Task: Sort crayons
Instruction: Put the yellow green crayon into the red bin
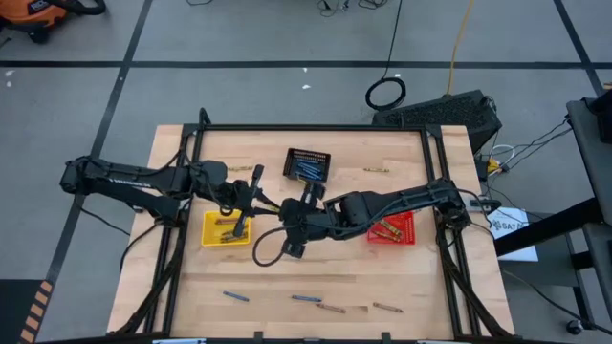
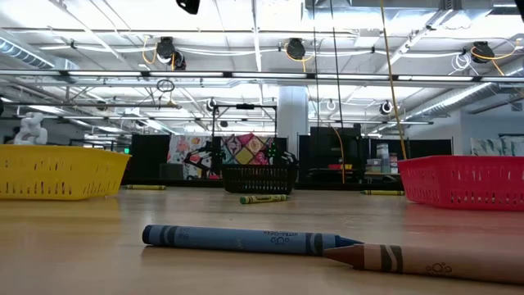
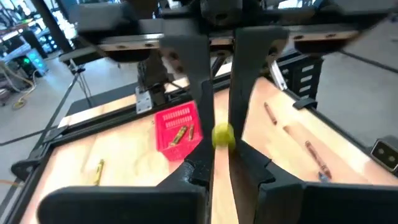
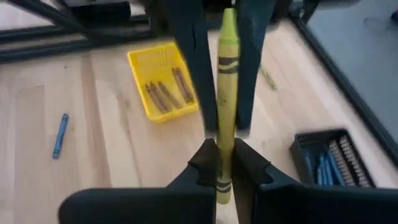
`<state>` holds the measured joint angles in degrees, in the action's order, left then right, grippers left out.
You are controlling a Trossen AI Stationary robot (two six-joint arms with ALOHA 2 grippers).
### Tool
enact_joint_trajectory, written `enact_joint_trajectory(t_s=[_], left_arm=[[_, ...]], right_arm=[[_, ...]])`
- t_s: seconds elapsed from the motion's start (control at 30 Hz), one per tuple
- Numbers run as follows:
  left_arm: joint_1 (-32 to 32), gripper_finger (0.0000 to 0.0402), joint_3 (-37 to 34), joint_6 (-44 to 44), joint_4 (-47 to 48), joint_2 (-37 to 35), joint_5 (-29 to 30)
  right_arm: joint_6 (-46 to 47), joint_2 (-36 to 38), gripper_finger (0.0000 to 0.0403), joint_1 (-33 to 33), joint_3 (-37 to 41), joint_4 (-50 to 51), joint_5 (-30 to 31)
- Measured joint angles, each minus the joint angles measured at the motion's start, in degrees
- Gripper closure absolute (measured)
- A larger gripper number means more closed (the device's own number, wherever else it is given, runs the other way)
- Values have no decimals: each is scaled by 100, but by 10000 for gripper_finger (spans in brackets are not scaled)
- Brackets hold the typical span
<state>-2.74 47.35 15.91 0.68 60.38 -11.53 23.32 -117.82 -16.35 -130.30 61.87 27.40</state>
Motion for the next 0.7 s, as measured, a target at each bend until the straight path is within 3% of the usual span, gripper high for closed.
enact_joint_trajectory(t_s=[0.23,0.43,0.7], left_arm=[[14,311,9,148,138,-15,302],[20,301,9,141,911,-15,1038],[17,301,7,26,1870,-13,1119]], right_arm=[[701,2,402,12,8,1309,122],[1730,2,402,14,8,2843,256],[1677,24,402,183,805,2831,72]])
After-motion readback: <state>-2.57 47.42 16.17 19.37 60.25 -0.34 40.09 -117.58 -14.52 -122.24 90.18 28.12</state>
